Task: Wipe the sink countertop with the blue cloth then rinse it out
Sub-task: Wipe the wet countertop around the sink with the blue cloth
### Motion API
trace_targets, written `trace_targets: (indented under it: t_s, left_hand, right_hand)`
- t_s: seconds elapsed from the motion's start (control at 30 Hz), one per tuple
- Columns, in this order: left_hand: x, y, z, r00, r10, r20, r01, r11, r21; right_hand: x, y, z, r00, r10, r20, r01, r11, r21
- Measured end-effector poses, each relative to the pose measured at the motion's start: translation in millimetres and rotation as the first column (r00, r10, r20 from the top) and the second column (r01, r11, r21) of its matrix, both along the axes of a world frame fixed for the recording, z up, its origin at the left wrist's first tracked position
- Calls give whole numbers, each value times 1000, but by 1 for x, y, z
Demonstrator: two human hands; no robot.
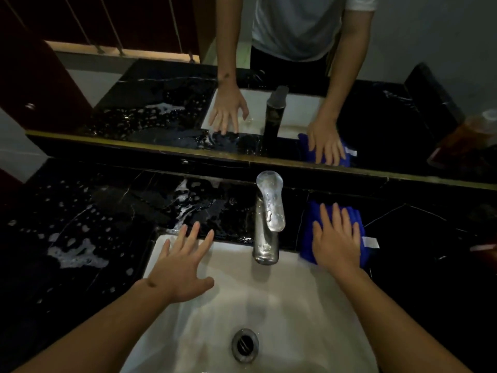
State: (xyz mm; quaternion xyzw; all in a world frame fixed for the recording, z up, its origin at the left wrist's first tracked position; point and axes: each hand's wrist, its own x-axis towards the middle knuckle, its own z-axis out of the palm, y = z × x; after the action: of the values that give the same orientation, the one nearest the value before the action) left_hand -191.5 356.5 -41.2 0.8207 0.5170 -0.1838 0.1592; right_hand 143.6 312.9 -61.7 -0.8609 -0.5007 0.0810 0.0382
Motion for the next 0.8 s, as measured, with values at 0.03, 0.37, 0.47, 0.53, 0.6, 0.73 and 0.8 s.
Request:
trace_targets:
  t_s: [0.03, 0.37, 0.47, 0.53, 0.6, 0.73, 0.8]
  left_hand:
    - [0, 0, -1, 1000, -7, 7, 7, 1000, 0]
    - [2, 3, -3, 999, 21, 37, -21, 1000, -11]
    - [2, 1, -4, 998, 9, 58, -9, 1000, 2]
    - [0, -1, -5, 997, -2, 74, 1, 1000, 13]
    - [0, -2, -7, 996, -5, 89, 4, 1000, 15]
    - [0, -3, -6, 993, 10, 115, -9, 1000, -10]
    - [-1, -2, -5, 992, 9, 124, -9, 1000, -5]
  right_hand:
    - [-5, 14, 0, 997, -73, -24, 73, 997, -2]
    - [-39, 29, -2, 978, 207, 5, -207, 974, 93]
    - [-7, 15, 3, 998, 61, 33, -67, 970, 234]
    - [2, -2, 3, 997, 42, 67, -57, 971, 231]
    - [-4, -16, -2, 990, 116, 86, -131, 972, 194]
    - [-44, -30, -11, 959, 276, 64, -281, 956, 82]
    - [-59, -33, -16, 928, 367, 67, -371, 926, 70]
